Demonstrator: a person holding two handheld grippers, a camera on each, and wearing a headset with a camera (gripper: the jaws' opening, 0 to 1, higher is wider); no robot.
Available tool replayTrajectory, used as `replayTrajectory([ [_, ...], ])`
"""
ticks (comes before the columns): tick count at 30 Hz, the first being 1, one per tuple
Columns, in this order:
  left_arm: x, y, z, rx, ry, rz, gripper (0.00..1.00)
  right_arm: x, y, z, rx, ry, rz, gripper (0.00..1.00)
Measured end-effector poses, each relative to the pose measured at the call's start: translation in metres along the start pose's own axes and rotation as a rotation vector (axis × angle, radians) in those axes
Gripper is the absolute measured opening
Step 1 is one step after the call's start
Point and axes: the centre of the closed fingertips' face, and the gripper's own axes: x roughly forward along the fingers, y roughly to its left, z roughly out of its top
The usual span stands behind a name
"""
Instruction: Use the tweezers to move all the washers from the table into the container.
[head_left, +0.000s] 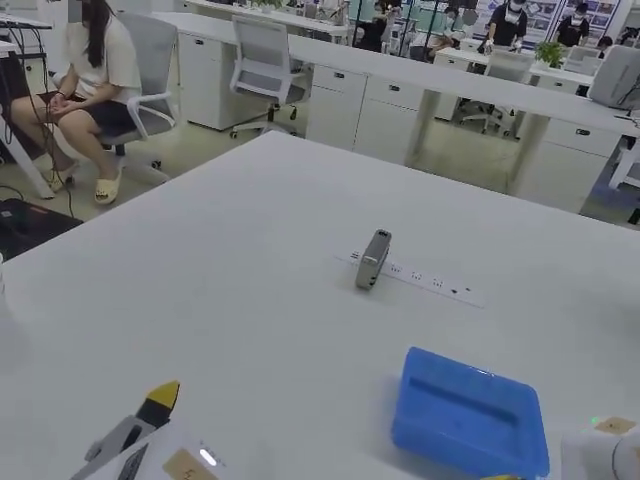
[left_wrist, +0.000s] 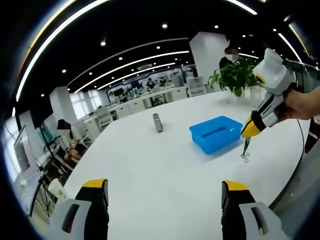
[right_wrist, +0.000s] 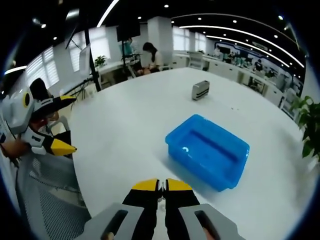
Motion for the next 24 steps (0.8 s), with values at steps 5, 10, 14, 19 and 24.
replayTrajectory([
  [5, 0.000, -0.001, 0.001, -0.001, -0.006, -0.003, 0.97, -0.010, -0.012, 0.015, 0.006, -0.016, -0.009, 0.00],
  [10, 0.000, -0.001, 0.001, 0.000, -0.007, -0.007, 0.97, -0.018, -0.024, 0.031, 0.002, -0.036, -0.019, 0.00],
  [14, 0.000, -0.002, 0.001, 0.003, -0.002, -0.010, 0.97, -0.021, -0.036, 0.043, -0.003, -0.055, -0.029, 0.00],
  [19, -0.001, -0.002, 0.002, -0.002, -0.012, -0.011, 0.97, -0.018, -0.052, 0.059, -0.013, -0.082, -0.055, 0.00],
  [24, -0.001, -0.003, 0.003, 0.002, -0.013, -0.014, 0.97, -0.011, -0.063, 0.073, -0.023, -0.101, -0.079, 0.00],
])
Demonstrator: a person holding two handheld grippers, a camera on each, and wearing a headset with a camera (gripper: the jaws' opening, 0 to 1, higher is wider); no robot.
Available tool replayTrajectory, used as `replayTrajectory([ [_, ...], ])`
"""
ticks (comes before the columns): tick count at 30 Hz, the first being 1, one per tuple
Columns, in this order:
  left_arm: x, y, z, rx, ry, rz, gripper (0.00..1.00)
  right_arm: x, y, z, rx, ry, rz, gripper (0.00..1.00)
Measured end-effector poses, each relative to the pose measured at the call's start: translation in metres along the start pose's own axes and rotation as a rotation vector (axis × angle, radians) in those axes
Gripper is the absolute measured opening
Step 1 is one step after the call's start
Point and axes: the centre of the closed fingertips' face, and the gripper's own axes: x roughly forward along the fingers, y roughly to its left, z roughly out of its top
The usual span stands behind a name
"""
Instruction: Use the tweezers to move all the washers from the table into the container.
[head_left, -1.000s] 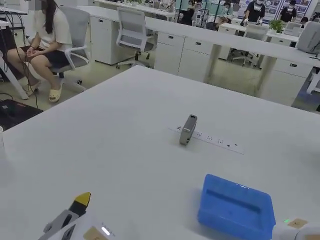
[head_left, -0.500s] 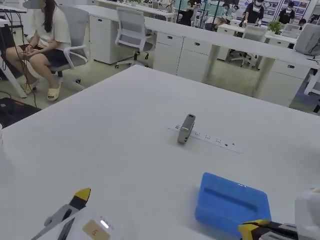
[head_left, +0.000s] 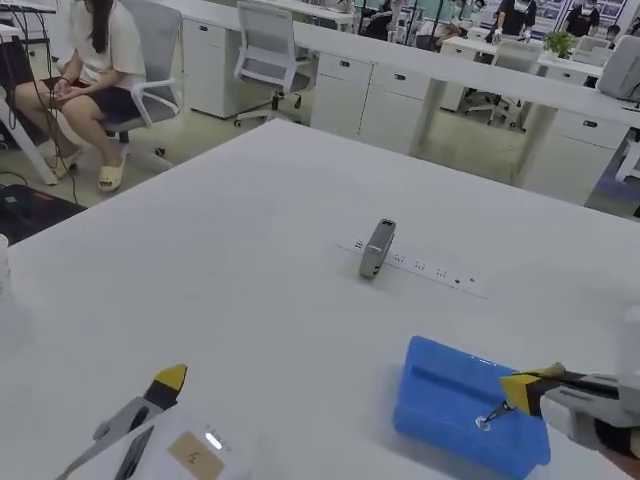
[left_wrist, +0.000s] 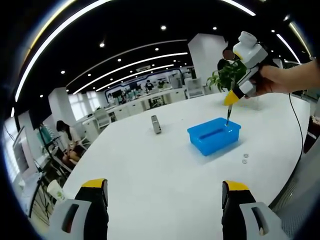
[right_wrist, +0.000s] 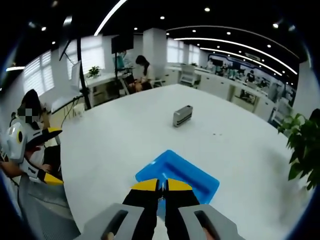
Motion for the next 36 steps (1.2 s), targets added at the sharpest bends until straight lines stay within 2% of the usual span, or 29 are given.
replayTrajectory([
  [4, 0.001, -0.001, -0.001, 0.002, 0.007, -0.004, 0.97, 0.014, -0.012, -0.004, -0.004, 0.007, -0.024, 0.00],
  [6, 0.001, -0.001, -0.002, 0.004, 0.010, -0.004, 0.97, 0.023, -0.013, -0.009, -0.002, 0.019, -0.030, 0.00],
  [16, 0.002, -0.002, -0.005, 0.014, 0.027, -0.006, 0.97, 0.056, -0.008, -0.039, 0.007, 0.095, -0.025, 0.00],
  [21, 0.003, -0.002, -0.006, 0.021, 0.034, -0.006, 0.96, 0.065, -0.011, -0.047, 0.013, 0.106, -0.019, 0.00],
  [25, 0.003, -0.002, -0.007, 0.022, 0.041, -0.008, 0.96, 0.067, -0.011, -0.049, 0.007, 0.112, -0.024, 0.00],
  [33, 0.003, -0.002, -0.007, 0.023, 0.041, -0.005, 0.96, 0.066, -0.012, -0.049, 0.042, 0.109, -0.024, 0.01],
  [36, 0.003, -0.001, -0.007, 0.021, 0.040, -0.003, 0.96, 0.061, -0.016, -0.046, 0.061, 0.091, -0.023, 0.02],
])
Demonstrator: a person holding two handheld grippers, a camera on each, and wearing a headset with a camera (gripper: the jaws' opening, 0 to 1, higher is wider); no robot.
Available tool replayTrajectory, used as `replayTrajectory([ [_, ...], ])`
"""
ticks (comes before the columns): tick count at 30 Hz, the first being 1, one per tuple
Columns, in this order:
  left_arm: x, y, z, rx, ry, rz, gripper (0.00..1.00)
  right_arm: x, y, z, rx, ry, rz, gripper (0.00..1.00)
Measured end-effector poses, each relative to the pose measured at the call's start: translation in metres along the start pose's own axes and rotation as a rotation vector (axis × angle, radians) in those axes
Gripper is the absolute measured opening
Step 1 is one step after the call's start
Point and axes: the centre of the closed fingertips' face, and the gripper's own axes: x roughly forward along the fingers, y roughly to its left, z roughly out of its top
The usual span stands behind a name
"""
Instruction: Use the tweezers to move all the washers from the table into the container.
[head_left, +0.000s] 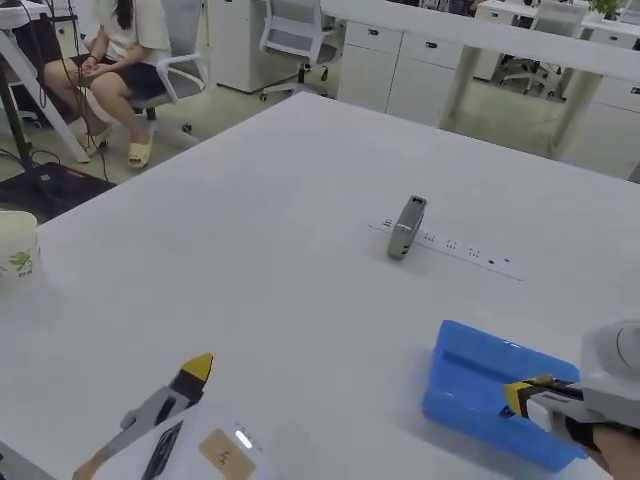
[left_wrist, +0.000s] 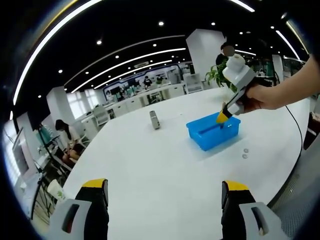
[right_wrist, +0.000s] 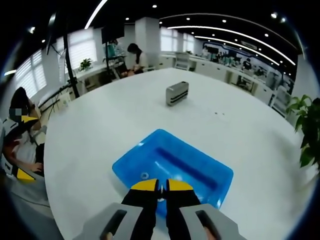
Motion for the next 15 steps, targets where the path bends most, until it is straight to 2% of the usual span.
replayTrajectory([
  [6, -0.002, 0.004, 0.003, -0.017, -0.020, 0.016, 0.97, -0.022, 0.004, 0.011, 0.012, -0.042, 0.013, 0.01],
  [11, -0.002, 0.003, 0.004, -0.014, -0.023, 0.013, 0.98, -0.049, 0.015, 0.022, -0.019, -0.082, 0.035, 0.01],
  [15, -0.003, 0.003, 0.005, -0.016, -0.027, 0.013, 0.98, -0.063, 0.025, 0.026, -0.034, -0.105, 0.058, 0.01],
])
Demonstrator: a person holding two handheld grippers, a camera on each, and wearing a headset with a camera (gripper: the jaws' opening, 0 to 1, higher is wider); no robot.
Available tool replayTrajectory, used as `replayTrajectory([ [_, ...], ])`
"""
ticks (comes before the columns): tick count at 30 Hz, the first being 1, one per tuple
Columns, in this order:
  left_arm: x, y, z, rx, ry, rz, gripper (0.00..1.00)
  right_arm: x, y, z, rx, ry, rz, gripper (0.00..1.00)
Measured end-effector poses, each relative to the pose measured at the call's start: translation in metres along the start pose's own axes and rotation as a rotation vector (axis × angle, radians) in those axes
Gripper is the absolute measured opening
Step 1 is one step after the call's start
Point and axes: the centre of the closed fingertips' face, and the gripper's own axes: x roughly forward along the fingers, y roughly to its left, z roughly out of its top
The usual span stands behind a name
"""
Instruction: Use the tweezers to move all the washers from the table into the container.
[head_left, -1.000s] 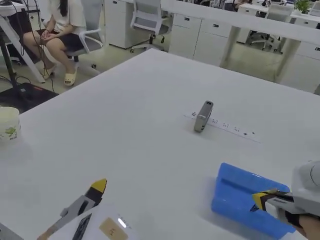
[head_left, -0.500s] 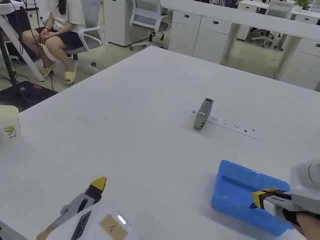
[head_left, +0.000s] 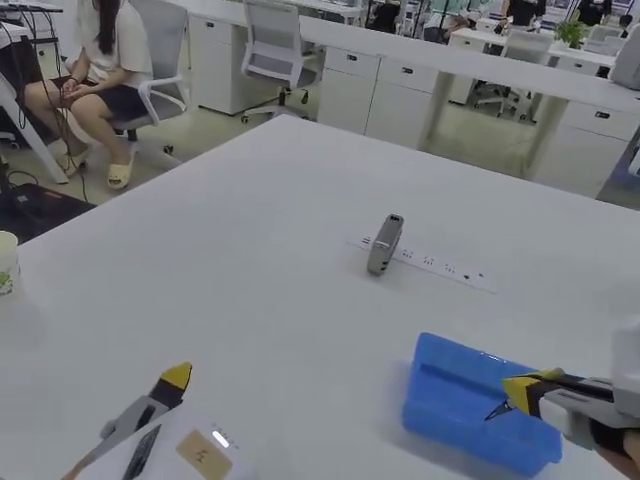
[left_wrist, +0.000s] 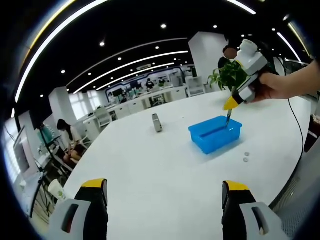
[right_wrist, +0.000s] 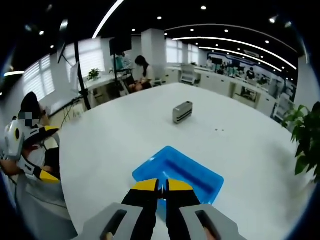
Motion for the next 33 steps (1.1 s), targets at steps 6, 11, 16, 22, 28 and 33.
replayTrajectory([
  [6, -0.002, 0.000, 0.003, -0.012, -0.021, -0.001, 0.98, -0.010, 0.020, -0.008, -0.008, 0.009, 0.057, 0.01],
  [11, -0.002, 0.000, 0.004, -0.014, -0.025, -0.003, 0.98, -0.014, 0.037, -0.026, -0.012, 0.042, 0.106, 0.01],
  [16, -0.001, -0.001, 0.004, -0.010, -0.024, -0.008, 0.98, -0.009, 0.042, -0.052, -0.003, 0.095, 0.123, 0.01],
  [22, -0.001, -0.001, 0.003, -0.008, -0.020, -0.009, 0.98, -0.004, 0.042, -0.072, 0.006, 0.140, 0.121, 0.01],
  [28, -0.001, 0.000, 0.003, -0.007, -0.020, -0.007, 0.98, 0.001, 0.040, -0.084, 0.003, 0.170, 0.119, 0.02],
  [33, -0.001, 0.000, 0.003, -0.006, -0.018, -0.004, 0.98, 0.005, 0.041, -0.092, -0.025, 0.189, 0.114, 0.02],
])
